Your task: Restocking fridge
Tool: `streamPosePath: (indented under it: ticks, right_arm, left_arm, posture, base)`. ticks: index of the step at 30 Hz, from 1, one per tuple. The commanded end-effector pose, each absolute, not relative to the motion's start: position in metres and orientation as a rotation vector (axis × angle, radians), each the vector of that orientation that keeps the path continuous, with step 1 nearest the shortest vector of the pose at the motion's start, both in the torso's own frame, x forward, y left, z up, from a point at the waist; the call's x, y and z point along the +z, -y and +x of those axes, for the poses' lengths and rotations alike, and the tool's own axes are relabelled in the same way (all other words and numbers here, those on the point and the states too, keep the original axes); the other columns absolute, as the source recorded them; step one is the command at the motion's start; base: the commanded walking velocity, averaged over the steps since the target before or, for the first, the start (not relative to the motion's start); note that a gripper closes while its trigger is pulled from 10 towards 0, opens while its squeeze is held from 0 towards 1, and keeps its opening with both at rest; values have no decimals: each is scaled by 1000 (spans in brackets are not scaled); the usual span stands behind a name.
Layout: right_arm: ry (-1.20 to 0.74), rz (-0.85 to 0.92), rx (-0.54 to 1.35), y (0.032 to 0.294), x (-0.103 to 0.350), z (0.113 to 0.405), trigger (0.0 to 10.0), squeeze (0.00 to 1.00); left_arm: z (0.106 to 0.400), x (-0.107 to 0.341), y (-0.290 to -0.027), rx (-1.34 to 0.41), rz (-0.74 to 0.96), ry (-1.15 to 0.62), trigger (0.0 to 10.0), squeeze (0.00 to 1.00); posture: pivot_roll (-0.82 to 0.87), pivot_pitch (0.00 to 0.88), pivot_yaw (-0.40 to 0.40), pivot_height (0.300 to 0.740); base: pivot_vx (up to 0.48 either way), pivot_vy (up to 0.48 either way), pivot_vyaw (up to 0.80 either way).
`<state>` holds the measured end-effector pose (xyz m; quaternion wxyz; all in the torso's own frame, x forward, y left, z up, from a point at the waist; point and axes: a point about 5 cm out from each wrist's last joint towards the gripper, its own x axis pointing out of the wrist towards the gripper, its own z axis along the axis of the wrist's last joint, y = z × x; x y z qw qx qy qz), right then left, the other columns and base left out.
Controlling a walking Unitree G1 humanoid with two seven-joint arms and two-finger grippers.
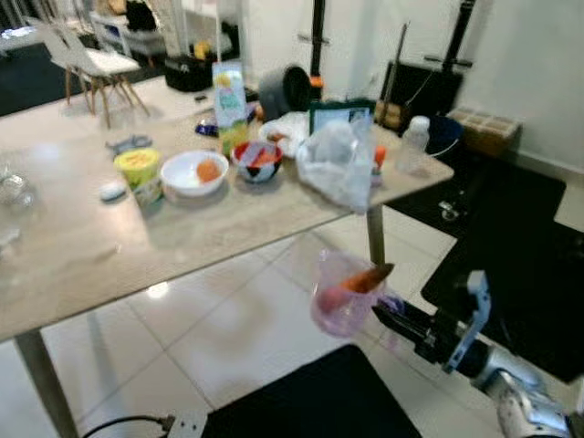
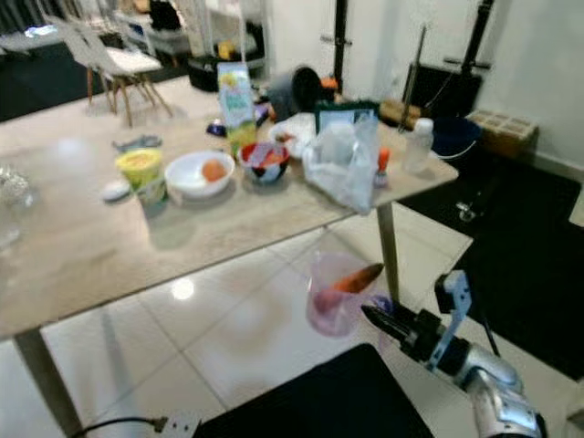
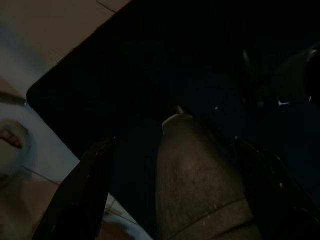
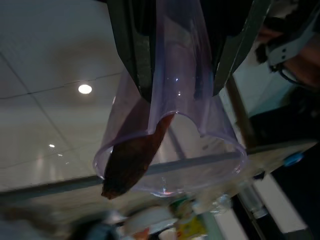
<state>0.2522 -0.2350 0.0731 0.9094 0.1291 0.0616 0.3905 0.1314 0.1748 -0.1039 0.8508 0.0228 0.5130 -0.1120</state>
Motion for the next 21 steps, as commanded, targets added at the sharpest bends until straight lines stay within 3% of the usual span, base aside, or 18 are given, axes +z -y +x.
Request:
streamPosePath:
  ticks: [1,21]
  right_arm:
    - [-123,255,757,242,71,252,10000,0]
    - [-141,244,708,244,61,254,10000,0]
  left_arm:
    - [135,-103,-177,-227,50,-1074,10000,0]
    - [136,-102,-178,-225,44,-1068,10000,0]
  posture:
    - [68,0,26,740]
    - [69,0,28,740]
  base:
    - [0,0,-800]
    - [0,0,-800]
